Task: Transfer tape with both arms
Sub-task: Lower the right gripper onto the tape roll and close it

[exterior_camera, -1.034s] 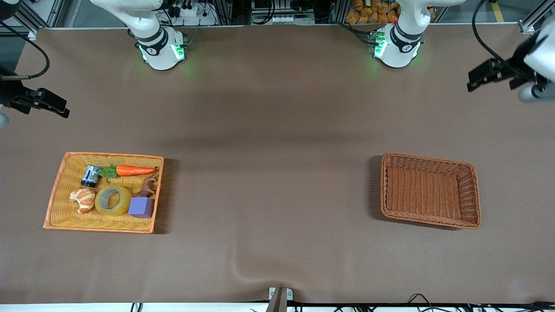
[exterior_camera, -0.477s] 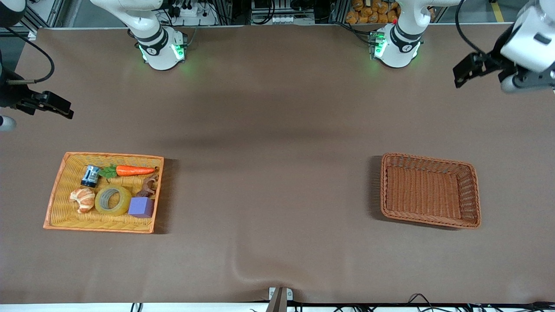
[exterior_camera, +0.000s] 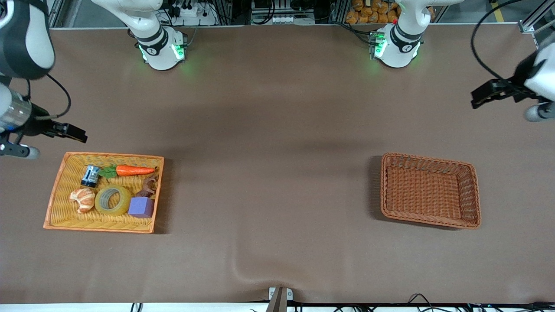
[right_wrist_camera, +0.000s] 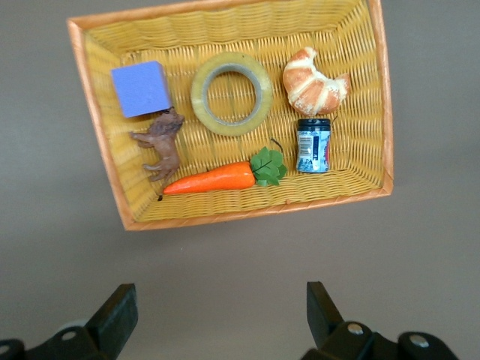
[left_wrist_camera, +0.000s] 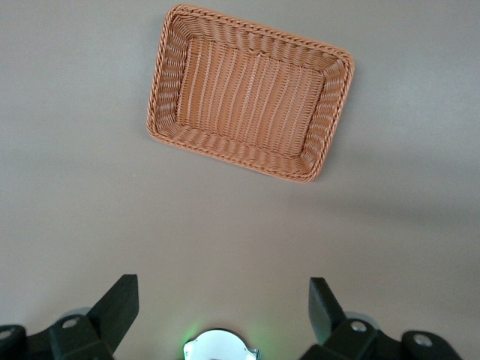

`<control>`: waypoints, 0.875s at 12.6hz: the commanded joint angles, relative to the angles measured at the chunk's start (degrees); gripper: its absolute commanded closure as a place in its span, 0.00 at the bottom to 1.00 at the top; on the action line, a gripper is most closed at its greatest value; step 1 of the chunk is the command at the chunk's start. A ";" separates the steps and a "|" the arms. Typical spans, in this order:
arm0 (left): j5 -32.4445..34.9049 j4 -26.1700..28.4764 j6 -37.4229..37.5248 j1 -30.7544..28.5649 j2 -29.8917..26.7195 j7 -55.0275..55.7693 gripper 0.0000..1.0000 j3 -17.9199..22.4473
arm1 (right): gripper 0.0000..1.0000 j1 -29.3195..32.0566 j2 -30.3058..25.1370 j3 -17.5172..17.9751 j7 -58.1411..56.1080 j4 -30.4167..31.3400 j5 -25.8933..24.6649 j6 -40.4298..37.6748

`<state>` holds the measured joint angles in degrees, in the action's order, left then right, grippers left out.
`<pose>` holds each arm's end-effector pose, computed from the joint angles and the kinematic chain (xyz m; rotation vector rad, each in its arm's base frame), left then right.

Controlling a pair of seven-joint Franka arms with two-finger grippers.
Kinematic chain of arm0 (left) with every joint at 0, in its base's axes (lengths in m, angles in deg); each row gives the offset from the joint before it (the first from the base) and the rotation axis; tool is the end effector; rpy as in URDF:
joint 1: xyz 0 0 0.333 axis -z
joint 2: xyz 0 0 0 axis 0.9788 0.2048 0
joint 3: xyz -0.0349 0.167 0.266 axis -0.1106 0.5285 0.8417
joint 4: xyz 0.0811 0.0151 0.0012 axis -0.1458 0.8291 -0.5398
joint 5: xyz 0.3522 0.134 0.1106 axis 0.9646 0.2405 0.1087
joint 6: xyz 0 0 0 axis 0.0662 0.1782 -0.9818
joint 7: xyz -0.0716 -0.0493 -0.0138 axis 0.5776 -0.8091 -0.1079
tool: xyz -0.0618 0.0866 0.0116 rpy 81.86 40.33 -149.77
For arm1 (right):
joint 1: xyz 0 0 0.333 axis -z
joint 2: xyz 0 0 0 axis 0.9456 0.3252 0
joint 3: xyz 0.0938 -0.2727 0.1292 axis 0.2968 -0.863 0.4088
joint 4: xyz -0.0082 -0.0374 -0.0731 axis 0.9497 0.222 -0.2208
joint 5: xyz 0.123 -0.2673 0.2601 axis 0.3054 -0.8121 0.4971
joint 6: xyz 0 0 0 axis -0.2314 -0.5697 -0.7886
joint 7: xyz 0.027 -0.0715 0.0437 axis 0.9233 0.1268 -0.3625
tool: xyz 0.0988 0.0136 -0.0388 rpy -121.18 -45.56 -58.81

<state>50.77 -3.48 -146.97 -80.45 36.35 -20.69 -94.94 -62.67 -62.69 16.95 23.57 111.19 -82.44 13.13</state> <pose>0.5501 -0.0323 0.6512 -3.0787 -0.1904 0.1587 0.5648 -0.0573 0.4855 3.0882 -0.2846 -0.1472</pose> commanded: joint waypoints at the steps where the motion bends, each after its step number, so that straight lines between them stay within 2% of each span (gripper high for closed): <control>1: -1.72 0.94 -0.63 -0.81 -1.03 -1.81 0.00 -0.19 | 0.00 0.61 4.70 0.48 0.47 -2.48 0.25 1.70; 2: -2.68 1.29 -1.50 -1.51 -0.94 -2.07 0.00 -0.19 | 0.00 0.79 6.90 0.48 0.39 -3.02 -0.10 3.97; 4: -4.18 5.50 -9.99 -1.43 -1.03 -1.99 0.00 -0.02 | 0.00 1.23 11.29 0.48 0.39 -3.11 -0.45 11.08; 9: -3.30 5.69 -11.35 1.73 -1.12 4.69 0.00 -0.63 | 0.00 6.66 23.95 0.66 -4.17 -5.83 0.68 22.96; 11: -3.13 5.69 -15.99 1.74 -0.76 3.91 0.00 -0.98 | 0.00 7.29 27.21 0.74 -4.27 -7.14 1.64 24.29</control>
<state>47.92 1.41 -159.93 -78.68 36.44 -16.93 -95.68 -56.76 -38.74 16.61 20.32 107.41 -82.31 37.26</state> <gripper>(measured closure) 0.000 0.000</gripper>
